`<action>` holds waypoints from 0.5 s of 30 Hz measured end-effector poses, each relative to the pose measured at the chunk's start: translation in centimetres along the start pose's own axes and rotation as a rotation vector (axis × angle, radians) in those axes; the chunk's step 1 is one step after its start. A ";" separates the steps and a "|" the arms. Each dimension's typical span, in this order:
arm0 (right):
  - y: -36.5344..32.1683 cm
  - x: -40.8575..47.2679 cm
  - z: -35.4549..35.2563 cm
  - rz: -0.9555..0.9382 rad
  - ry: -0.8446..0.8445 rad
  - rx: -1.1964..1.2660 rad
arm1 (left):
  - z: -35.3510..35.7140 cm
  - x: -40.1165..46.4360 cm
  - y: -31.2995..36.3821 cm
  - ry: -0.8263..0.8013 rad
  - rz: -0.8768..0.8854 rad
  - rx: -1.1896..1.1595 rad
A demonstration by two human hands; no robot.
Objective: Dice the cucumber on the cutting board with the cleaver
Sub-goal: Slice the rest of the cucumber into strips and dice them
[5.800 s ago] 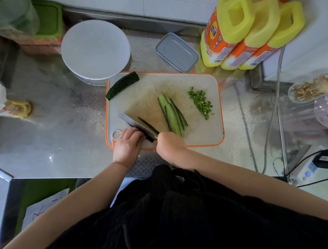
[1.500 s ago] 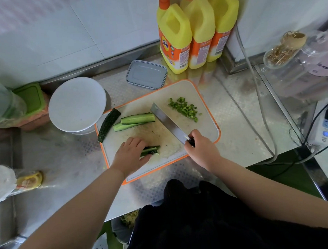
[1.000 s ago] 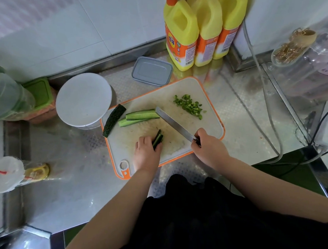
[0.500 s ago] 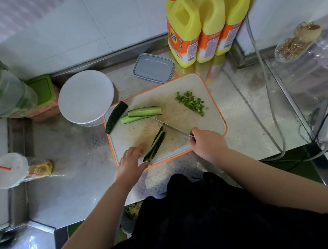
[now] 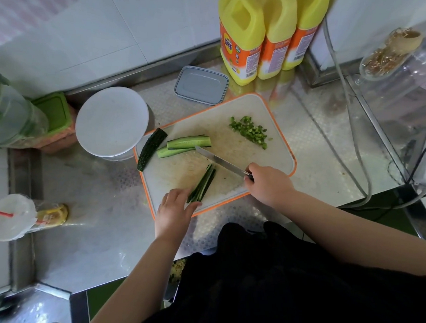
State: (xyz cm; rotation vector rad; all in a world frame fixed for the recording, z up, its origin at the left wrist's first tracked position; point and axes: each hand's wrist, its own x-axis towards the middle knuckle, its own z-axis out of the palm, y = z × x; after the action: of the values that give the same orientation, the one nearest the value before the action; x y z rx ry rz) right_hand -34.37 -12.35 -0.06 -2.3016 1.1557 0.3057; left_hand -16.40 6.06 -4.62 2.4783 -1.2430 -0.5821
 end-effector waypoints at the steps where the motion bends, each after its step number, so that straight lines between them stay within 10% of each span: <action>1: 0.0 0.0 -0.1 0.003 0.003 0.013 | 0.0 -0.3 0.0 0.035 0.005 0.013; 15: -1.2 1.0 0.0 -0.037 -0.013 -0.016 | 1.3 3.8 5.0 0.019 -0.040 -0.081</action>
State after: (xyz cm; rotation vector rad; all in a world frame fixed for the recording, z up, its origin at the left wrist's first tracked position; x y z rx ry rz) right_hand -32.80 -12.46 -0.07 -2.3284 1.1066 0.3161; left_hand -18.44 0.02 -4.40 2.4410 -1.1425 -0.6056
